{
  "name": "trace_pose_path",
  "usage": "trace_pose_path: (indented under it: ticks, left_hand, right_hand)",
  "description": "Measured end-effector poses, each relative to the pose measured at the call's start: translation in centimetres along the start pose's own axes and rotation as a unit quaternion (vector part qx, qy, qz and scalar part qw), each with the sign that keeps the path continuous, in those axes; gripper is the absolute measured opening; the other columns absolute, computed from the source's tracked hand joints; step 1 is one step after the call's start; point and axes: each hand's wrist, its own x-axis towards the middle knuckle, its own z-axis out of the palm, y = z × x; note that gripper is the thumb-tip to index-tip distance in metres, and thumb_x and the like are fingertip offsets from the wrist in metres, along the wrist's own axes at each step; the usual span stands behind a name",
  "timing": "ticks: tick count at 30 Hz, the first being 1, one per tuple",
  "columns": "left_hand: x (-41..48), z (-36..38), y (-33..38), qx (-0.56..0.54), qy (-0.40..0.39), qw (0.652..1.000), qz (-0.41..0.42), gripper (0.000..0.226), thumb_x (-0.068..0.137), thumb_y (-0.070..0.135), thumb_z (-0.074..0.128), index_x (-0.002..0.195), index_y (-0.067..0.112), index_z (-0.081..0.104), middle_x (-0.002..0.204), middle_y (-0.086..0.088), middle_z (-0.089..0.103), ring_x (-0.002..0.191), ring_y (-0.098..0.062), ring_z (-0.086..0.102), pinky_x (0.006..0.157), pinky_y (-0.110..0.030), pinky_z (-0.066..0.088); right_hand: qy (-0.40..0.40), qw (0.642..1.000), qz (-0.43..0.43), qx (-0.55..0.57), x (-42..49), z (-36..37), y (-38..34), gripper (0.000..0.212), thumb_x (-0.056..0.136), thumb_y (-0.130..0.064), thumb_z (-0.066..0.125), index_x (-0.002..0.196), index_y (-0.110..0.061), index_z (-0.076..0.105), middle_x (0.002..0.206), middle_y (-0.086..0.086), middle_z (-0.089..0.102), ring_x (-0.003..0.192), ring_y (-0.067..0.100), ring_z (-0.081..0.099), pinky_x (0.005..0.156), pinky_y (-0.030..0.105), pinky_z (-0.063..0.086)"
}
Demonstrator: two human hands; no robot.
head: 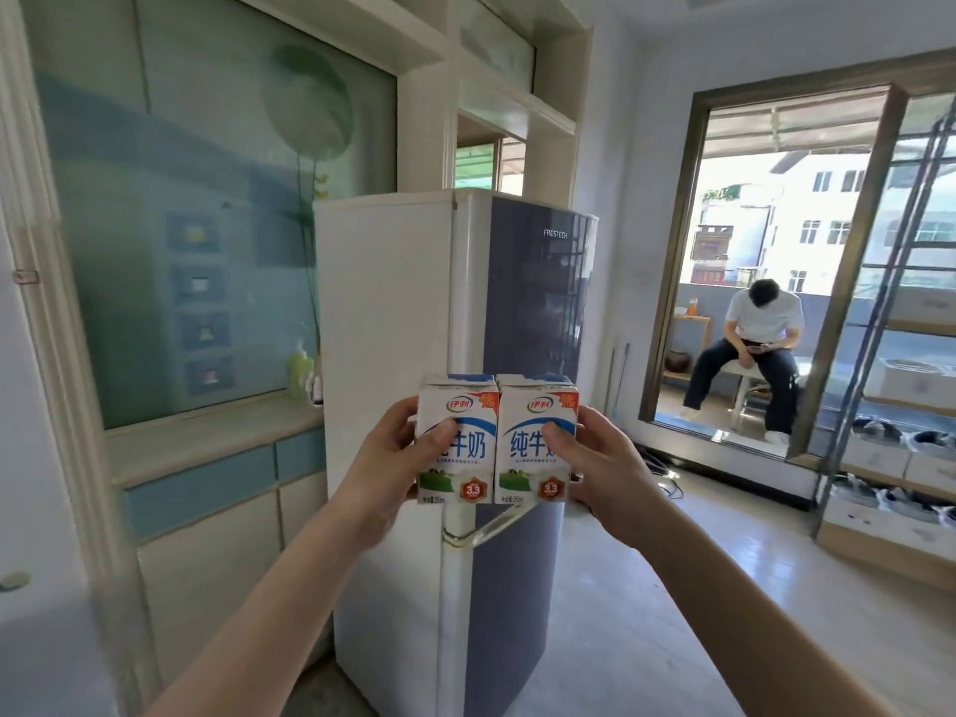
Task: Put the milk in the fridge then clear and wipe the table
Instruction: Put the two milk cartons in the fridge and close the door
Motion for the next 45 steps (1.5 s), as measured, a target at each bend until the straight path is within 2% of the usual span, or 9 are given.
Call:
trace_pose_path:
  ticks: [11,18,23,30,35,38,40,42,45]
  left_hand:
    - [6.9,2.9,-2.3,0.013,0.045,0.999,-0.001,0.040,0.085,0.019,0.058,0.124,0.016,0.047,0.110,-0.005,0.066,0.093,-0.022,0.067,0.077,-0.042,0.056]
    - [12.1,0.4,-4.4,0.017,0.075,0.997,-0.004,0.034,0.084,0.016,0.060,0.117,0.016,0.054,0.105,-0.004,0.069,0.088,-0.020,0.068,0.071,-0.039,0.056]
    - [16.4,-1.9,-5.0,0.022,0.085,0.996,-0.008,0.030,0.080,0.019,0.062,0.110,0.017,0.058,0.100,-0.003,0.071,0.090,-0.023,0.068,0.073,-0.042,0.054]
    - [20.1,-4.1,-5.7,0.013,0.094,0.996,-0.005,0.032,0.083,0.018,0.060,0.114,0.018,0.054,0.104,-0.003,0.069,0.088,-0.021,0.068,0.069,-0.039,0.055]
    - [21.3,-5.3,-6.3,0.014,0.120,0.993,-0.006,0.035,0.085,0.018,0.059,0.118,0.015,0.050,0.106,-0.005,0.067,0.079,-0.015,0.069,0.058,-0.029,0.056]
    - [21.5,-5.5,-6.6,-0.007,0.141,0.990,0.006,0.031,0.086,0.017,0.057,0.117,0.015,0.049,0.103,-0.007,0.067,0.073,-0.014,0.070,0.056,-0.029,0.056]
    - [21.5,-5.6,-6.9,-0.017,0.153,0.988,0.021,0.028,0.085,0.020,0.058,0.112,0.020,0.051,0.096,-0.003,0.069,0.070,-0.012,0.071,0.052,-0.025,0.055]
    - [21.6,-5.4,-7.1,0.002,0.167,0.985,0.044,0.026,0.081,0.025,0.060,0.106,0.027,0.053,0.093,0.003,0.071,0.073,-0.011,0.071,0.053,-0.024,0.054]
    - [22.1,-5.1,-7.2,0.047,0.210,0.974,0.076,0.031,0.073,0.035,0.062,0.102,0.030,0.052,0.099,0.002,0.070,0.082,-0.012,0.070,0.064,-0.029,0.057]
  right_hand:
    - [-0.043,0.999,0.009,0.019,8.6,-3.8,2.1,0.026,0.086,-0.013,0.059,0.112,-0.018,0.056,0.096,-0.003,0.070,0.077,0.011,0.071,0.058,0.033,0.057]
    - [-0.071,0.997,0.011,0.017,14.9,-2.5,4.7,0.030,0.086,-0.016,0.060,0.115,-0.016,0.055,0.106,0.004,0.069,0.092,0.022,0.069,0.077,0.048,0.057]
    - [-0.084,0.996,-0.003,0.024,19.5,-1.1,5.7,0.025,0.086,-0.015,0.059,0.110,-0.021,0.056,0.101,-0.001,0.070,0.082,0.015,0.071,0.066,0.036,0.058]
    - [-0.100,0.994,-0.007,0.040,23.9,0.5,7.0,0.021,0.086,-0.014,0.058,0.105,-0.024,0.056,0.099,-0.003,0.069,0.080,0.014,0.071,0.064,0.034,0.058]
    - [-0.127,0.990,-0.002,0.059,26.0,1.8,8.2,0.022,0.086,-0.014,0.057,0.107,-0.022,0.057,0.099,-0.002,0.069,0.083,0.015,0.071,0.064,0.034,0.058]
    - [-0.154,0.986,-0.003,0.068,26.8,2.4,8.9,0.026,0.087,-0.015,0.056,0.112,-0.019,0.057,0.102,0.000,0.070,0.090,0.021,0.069,0.073,0.043,0.057]
    - [-0.170,0.983,-0.003,0.072,27.4,2.8,9.6,0.024,0.087,-0.015,0.056,0.110,-0.022,0.058,0.102,-0.001,0.070,0.091,0.021,0.069,0.074,0.044,0.057]
    - [-0.186,0.980,-0.005,0.075,28.0,3.0,9.9,0.025,0.086,-0.015,0.056,0.110,-0.023,0.057,0.100,-0.002,0.070,0.089,0.019,0.069,0.073,0.043,0.057]
    - [-0.208,0.975,-0.003,0.084,29.3,3.3,9.7,0.030,0.086,-0.014,0.056,0.115,-0.021,0.056,0.102,-0.001,0.070,0.086,0.017,0.070,0.072,0.042,0.058]
